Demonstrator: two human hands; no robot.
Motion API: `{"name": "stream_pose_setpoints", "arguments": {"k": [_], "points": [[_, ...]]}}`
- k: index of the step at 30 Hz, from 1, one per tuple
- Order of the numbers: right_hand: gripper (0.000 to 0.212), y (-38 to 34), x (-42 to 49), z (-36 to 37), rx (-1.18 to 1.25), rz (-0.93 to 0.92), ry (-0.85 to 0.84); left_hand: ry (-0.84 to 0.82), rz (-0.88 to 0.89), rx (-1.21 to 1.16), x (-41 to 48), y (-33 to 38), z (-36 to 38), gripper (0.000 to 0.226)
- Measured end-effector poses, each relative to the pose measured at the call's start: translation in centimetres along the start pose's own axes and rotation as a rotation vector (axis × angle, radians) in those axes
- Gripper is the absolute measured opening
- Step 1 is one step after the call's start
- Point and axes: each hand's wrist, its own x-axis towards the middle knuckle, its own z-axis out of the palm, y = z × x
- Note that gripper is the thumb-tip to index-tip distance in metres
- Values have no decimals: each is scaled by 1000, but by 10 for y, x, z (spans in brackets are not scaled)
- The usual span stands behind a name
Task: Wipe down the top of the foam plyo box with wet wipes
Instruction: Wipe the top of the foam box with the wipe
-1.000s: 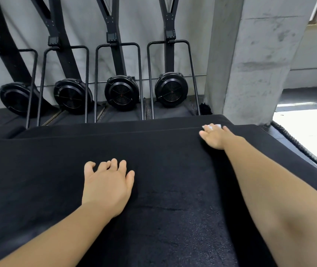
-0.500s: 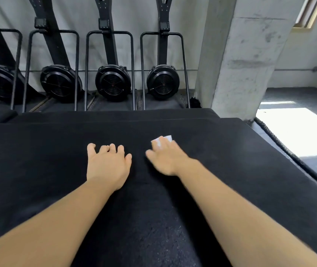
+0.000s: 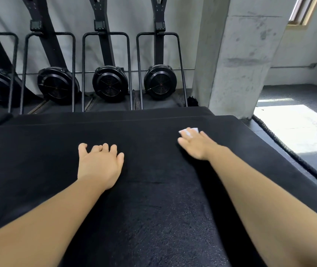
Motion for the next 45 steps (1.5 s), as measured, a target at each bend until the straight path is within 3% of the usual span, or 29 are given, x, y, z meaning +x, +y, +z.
{"name": "stream_pose_setpoints", "arguments": {"k": [5, 10, 16, 21, 26, 32, 37, 45], "points": [[60, 47, 12, -15, 14, 182, -22, 19, 6, -1, 0, 1, 2, 47], [62, 28, 7, -13, 73, 268, -45, 10, 6, 3, 0, 1, 2, 51], [60, -47, -27, 9, 35, 73, -26, 8, 7, -14, -1, 2, -1, 50], [64, -116, -50, 32, 49, -100, -123, -13, -10, -30, -2, 3, -5, 45], [63, -115, -53, 36, -48, -188, -144, -1, -3, -25, -2, 2, -5, 47], [56, -37, -47, 17, -55, -20, -24, 2, -2, -30, -2, 1, -4, 48], [60, 23, -41, 0, -88, 133, -24, 6, 0, -42, -3, 1, -4, 45], [70, -2, -46, 2, 20, 324, -76, 19, 1, -42, -2, 1, -4, 43]]}}
